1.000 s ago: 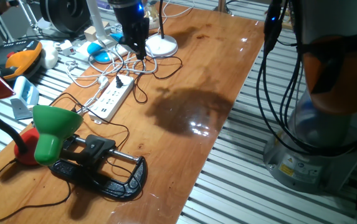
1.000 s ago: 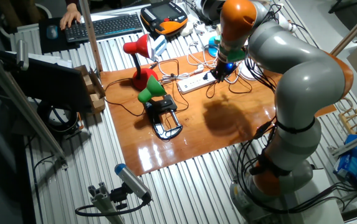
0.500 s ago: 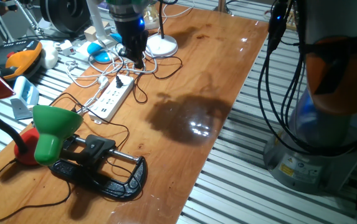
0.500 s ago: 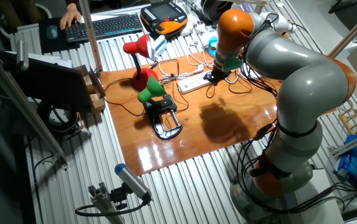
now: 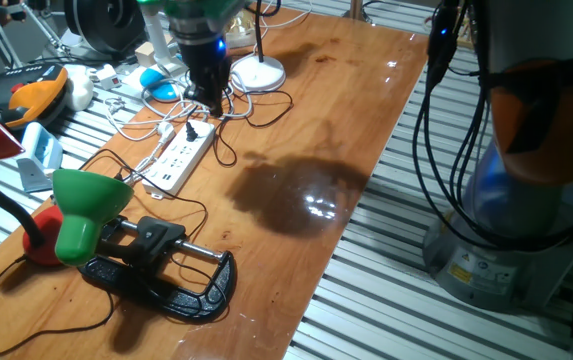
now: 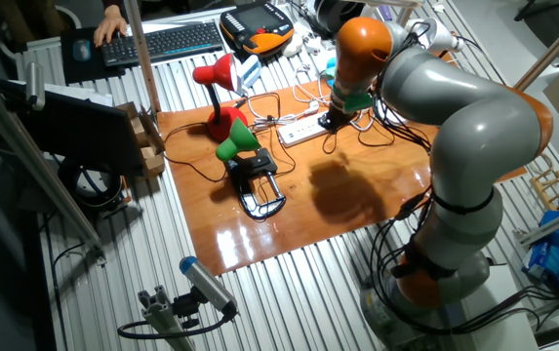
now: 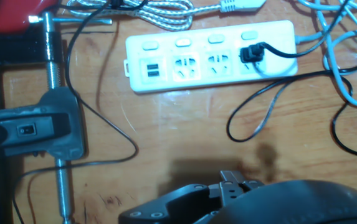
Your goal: Plug in the power cord of the desk lamp, turn on the socket, and light up the desk lamp
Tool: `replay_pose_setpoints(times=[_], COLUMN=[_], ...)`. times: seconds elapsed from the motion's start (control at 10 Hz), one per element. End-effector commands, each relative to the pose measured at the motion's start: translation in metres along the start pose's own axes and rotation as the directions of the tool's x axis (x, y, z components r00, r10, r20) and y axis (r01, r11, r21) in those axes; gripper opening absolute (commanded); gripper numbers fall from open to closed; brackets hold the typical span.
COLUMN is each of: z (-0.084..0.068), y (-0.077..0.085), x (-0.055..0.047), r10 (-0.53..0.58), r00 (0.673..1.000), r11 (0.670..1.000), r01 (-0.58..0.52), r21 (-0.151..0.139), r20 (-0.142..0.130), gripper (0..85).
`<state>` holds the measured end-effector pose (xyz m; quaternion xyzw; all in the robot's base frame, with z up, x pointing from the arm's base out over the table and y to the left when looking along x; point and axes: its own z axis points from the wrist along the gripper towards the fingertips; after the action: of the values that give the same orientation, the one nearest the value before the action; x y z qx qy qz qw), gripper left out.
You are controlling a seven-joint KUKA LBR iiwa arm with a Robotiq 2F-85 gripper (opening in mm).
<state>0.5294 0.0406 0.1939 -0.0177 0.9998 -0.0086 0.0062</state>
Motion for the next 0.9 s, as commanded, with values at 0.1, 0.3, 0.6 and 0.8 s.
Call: replay_pose_setpoints(times=[0.1, 0.3, 0.6, 0.8], z=[0.003, 0.008, 0.017, 0.021], y=[0.007, 0.015, 0.021, 0.022], x=[-0.005, -0.010, -0.016, -0.023], r10=[0.007, 0.011, 0.010, 0.004], r00=[1.000, 1.000, 0.999, 0.999], r11=[1.000, 1.000, 1.000, 1.000], r01=[-0.007, -0.012, -0.010, -0.004], r21=[0.009, 0.012, 0.004, -0.002], r20=[0.000, 0.012, 0.031, 0.034], gripper=[0.0, 0.0, 0.0, 0.0])
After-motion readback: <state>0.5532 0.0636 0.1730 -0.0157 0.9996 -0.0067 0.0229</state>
